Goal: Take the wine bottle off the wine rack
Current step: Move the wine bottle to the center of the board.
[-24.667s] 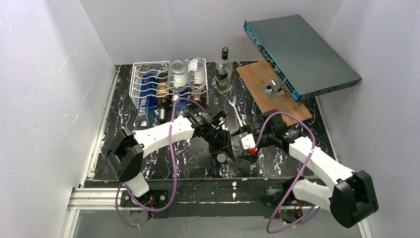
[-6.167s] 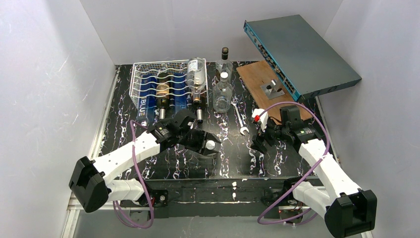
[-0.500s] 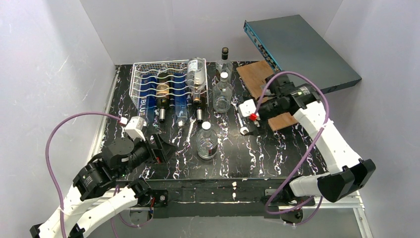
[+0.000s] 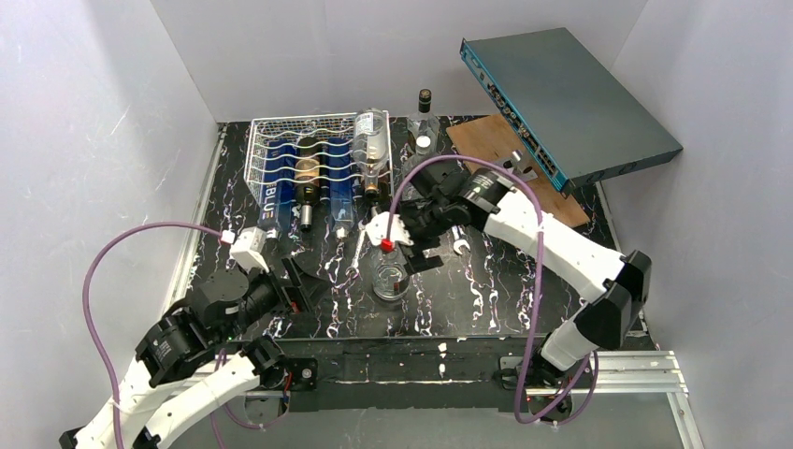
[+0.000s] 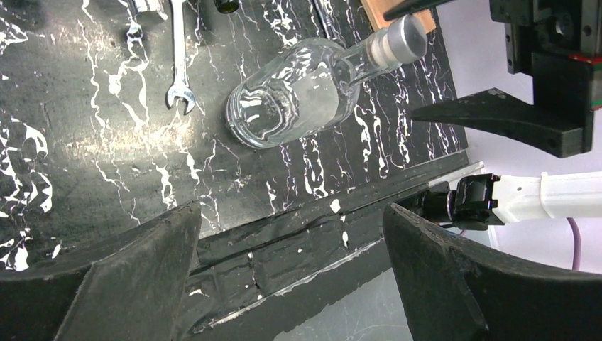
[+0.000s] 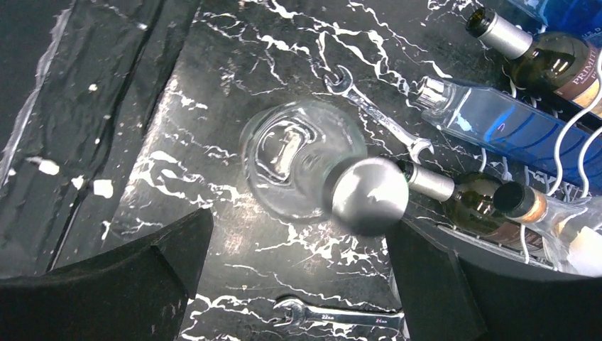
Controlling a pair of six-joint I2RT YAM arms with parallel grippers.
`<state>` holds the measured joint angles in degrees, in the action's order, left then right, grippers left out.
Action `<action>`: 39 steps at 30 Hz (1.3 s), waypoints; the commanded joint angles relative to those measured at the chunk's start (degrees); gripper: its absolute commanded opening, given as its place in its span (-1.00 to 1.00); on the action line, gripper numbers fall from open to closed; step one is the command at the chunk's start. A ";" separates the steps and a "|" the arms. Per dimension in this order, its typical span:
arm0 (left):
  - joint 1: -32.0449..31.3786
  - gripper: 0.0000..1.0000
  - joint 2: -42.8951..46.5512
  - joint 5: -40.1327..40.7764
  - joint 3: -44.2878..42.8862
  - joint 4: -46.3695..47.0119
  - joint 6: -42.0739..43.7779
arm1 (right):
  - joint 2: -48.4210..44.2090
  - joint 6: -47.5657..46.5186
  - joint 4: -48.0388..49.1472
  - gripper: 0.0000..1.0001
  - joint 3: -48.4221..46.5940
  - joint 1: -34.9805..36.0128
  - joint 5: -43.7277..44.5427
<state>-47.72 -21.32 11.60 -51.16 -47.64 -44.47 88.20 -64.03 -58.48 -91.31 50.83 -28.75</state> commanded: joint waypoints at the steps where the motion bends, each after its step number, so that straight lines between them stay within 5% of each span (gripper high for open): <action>1: 0.24 0.99 2.05 1.50 1.26 -2.35 -1.67 | 2.24 10.33 7.47 1.00 -3.42 2.24 5.47; 39: 0.24 0.99 3.67 1.17 3.70 -2.70 -3.70 | 4.70 18.53 14.35 0.31 3.50 3.22 4.69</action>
<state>-47.72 -17.10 11.84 -48.05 -49.78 -47.90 92.79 -47.20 -46.19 -88.25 53.71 -23.27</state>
